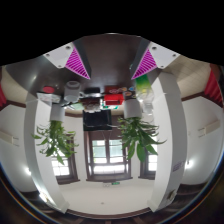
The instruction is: Pour water
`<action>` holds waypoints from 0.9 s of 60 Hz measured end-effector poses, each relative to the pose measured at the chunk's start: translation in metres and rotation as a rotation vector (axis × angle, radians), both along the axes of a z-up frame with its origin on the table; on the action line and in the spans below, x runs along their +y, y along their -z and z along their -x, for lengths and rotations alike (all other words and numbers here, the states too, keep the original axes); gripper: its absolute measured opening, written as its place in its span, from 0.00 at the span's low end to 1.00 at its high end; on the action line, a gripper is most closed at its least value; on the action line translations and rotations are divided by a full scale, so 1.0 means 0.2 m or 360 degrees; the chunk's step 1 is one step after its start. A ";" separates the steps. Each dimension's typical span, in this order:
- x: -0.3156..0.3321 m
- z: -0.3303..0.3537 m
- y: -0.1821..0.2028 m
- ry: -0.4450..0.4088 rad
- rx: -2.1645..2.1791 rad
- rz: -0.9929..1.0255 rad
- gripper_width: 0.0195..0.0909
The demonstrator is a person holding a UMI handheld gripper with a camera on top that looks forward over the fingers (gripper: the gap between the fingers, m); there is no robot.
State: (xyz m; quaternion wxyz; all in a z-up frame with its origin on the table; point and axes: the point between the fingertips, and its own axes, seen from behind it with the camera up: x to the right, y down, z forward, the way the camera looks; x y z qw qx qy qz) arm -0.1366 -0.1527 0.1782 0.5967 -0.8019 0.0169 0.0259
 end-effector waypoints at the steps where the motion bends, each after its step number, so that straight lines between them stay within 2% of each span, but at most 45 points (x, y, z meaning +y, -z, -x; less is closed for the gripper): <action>1: 0.02 0.10 0.07 -0.0023 0.0024 -0.0012 0.86; 5: 0.08 0.35 0.19 -0.0096 0.0115 -0.0045 0.86; 13: 0.26 0.58 0.27 -0.0141 0.0165 -0.0094 0.86; 25: 0.54 0.78 0.39 -0.0186 0.0063 -0.0074 0.86; 36: 0.78 0.87 0.38 -0.0193 0.0092 -0.0171 0.85; 40: 0.84 0.87 0.39 -0.0180 0.0072 -0.0177 0.77; 44: 0.89 0.86 0.38 -0.0166 0.0035 -0.0203 0.65; 45: 0.90 0.85 0.38 -0.0154 0.0027 -0.0206 0.59; 46: 0.91 0.84 0.39 -0.0144 0.0018 -0.0208 0.48; 54: 0.93 0.82 0.38 -0.0141 -0.0019 -0.0239 0.35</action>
